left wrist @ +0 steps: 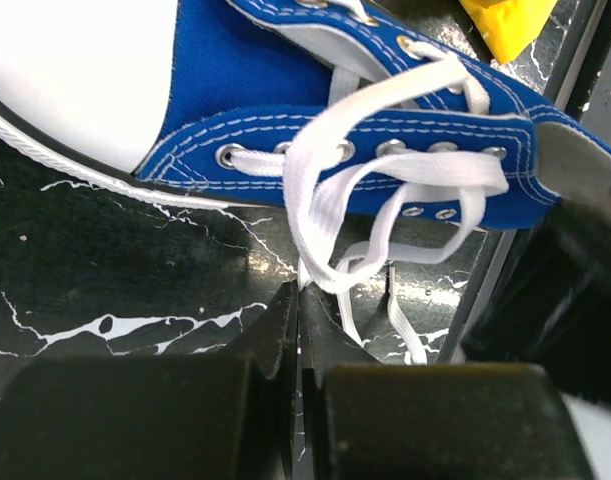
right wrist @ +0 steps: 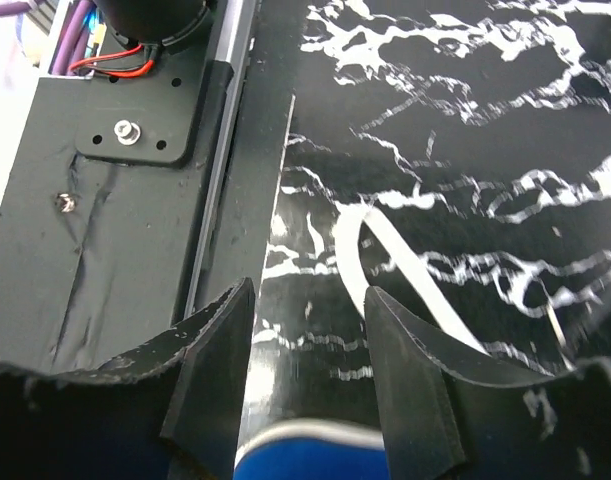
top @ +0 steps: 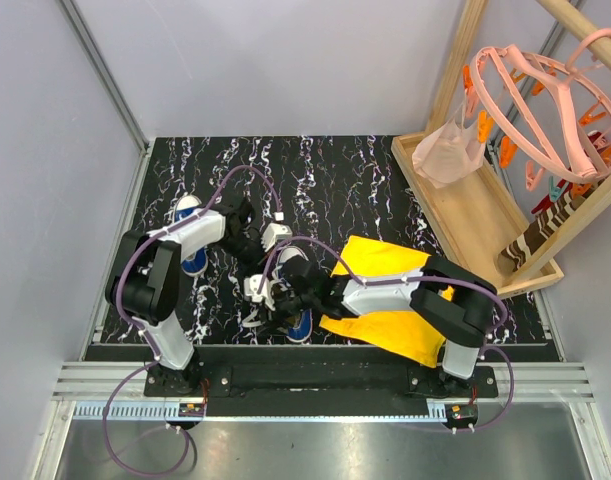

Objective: Tie the shoes

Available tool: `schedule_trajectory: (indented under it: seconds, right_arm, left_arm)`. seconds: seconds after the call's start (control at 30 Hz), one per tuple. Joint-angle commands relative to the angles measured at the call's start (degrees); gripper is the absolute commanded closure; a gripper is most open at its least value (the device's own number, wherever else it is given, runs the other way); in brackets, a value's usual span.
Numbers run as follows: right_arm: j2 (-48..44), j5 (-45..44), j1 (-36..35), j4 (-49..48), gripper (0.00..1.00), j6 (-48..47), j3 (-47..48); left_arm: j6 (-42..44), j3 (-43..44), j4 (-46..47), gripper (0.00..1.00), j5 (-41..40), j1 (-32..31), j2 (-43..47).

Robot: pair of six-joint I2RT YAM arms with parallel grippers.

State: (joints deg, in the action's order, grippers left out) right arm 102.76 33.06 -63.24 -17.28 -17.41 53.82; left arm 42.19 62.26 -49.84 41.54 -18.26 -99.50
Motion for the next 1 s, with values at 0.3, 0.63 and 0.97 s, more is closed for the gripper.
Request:
schedule_trajectory:
  seconds: [0.3, 0.63, 0.97]
  right_arm:
    - [8.9, -6.9, -2.4, -4.6, 0.43, -6.8, 5.3]
    - [5.5, -8.4, -2.5, -1.5, 0.99, -6.8, 5.4]
    - [-18.5, -12.0, 4.9, 16.4, 1.00, -2.7, 2.4]
  left_arm:
    - [-1.4, 1.4, 2.7, 1.00, 1.1, 0.2, -1.7]
    - [-2.1, 0.0, 4.4, 1.00, 0.7, 0.2, -0.3]
    - [-3.3, 0.4, 3.9, 1.00, -0.3, -0.1, 10.0]
